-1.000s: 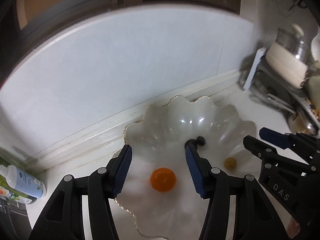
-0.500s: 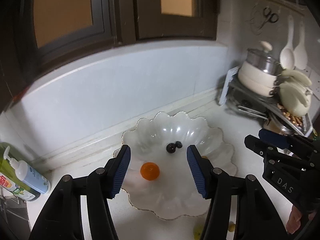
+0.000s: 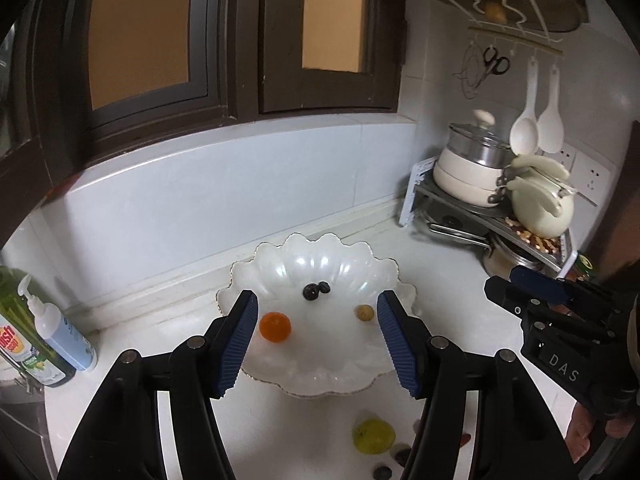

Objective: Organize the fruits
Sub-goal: 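Move both open grippers back from the bowl toward the fruits on the counter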

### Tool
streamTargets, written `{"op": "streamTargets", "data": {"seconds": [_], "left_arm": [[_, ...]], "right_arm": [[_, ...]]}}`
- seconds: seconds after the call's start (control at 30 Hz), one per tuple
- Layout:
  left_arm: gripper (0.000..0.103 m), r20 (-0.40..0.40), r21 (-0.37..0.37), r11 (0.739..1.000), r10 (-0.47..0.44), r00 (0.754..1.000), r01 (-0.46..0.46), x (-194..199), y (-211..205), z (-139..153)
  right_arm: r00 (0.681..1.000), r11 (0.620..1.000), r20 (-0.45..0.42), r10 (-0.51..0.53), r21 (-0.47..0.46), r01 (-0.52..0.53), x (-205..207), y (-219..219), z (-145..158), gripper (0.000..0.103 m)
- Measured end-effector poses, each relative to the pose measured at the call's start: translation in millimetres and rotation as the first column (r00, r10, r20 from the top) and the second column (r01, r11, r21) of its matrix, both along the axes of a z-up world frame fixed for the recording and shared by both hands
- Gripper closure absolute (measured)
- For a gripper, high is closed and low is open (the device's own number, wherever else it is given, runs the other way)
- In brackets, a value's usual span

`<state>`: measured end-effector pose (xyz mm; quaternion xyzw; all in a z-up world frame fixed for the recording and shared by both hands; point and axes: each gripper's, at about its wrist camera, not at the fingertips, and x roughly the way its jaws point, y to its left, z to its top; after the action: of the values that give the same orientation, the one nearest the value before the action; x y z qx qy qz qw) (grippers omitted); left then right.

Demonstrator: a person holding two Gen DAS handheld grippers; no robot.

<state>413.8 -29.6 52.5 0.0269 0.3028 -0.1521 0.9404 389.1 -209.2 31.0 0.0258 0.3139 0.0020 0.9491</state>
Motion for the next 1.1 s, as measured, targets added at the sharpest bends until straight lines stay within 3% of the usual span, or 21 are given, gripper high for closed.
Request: {"op": "streamTargets", "data": {"seconds": [0.5, 0.73, 1.1], "left_arm": [[0.04, 0.066, 0.019, 0.999, -0.032, 0.997, 0.031, -58.7, -0.4, 1.8], [0.039, 0.093, 0.034, 0.998, -0.047, 0.995, 0.044, -80.3, -0.1, -1.8], [0.039, 0.05, 0.066, 0.995, -0.078, 0.996, 0.075, -103.2, -3.2, -28.5]], "right_arm": [[0.997, 0.999, 0.05, -0.052, -0.007, 0.053, -60.5, -0.6, -2.4, 0.068], [0.999, 0.998, 0.004, -0.043, 0.04, 0.042, -78.0, -2.2, -14.6, 0.068], [0.998, 0.996, -0.035, -0.047, 0.074, 0.049, -101.6, -9.0, -37.8, 0.068]]}}
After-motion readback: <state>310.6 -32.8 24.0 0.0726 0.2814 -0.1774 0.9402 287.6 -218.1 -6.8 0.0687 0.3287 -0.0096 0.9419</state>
